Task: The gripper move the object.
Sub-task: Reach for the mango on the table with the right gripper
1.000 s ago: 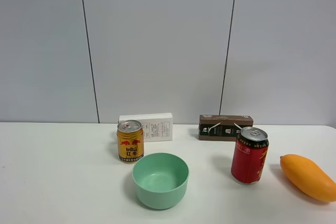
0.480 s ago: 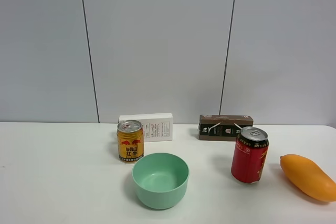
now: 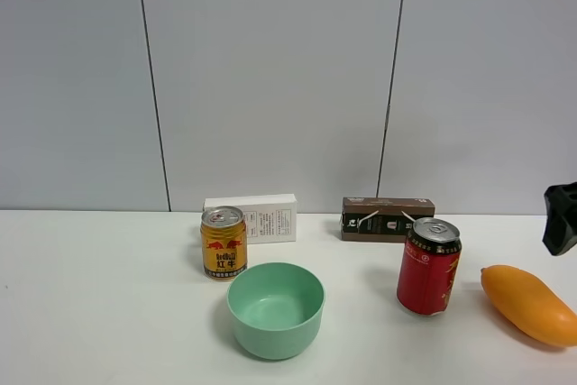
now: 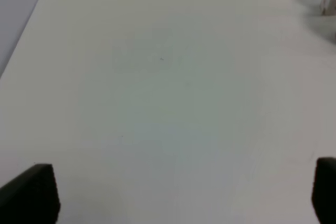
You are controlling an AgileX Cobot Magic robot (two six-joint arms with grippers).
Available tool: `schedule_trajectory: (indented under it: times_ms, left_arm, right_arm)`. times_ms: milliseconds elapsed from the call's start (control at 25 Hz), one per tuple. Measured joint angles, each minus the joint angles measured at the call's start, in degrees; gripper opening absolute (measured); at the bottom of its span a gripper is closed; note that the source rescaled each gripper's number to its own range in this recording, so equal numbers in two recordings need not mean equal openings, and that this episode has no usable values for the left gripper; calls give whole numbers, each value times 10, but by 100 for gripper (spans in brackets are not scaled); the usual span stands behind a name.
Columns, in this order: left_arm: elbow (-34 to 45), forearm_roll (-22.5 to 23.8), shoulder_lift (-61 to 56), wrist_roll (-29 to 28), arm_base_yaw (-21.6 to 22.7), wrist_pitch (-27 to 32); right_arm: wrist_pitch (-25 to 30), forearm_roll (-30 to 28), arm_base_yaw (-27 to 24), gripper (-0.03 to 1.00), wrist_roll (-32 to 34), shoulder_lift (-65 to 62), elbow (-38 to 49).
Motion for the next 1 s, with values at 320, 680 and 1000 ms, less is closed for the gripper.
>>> schedule_trajectory:
  times_ms: [320, 680, 1000]
  left_arm:
    - [0, 0, 0, 0, 0, 0]
    - [0, 0, 0, 0, 0, 0]
    - [0, 0, 0, 0, 0, 0]
  right_arm:
    - [-68, 13, 1, 100, -12, 72, 0]
    - [-110, 38, 29, 100, -13, 116, 0]
    - [-111, 43, 37, 100, -13, 135, 0]
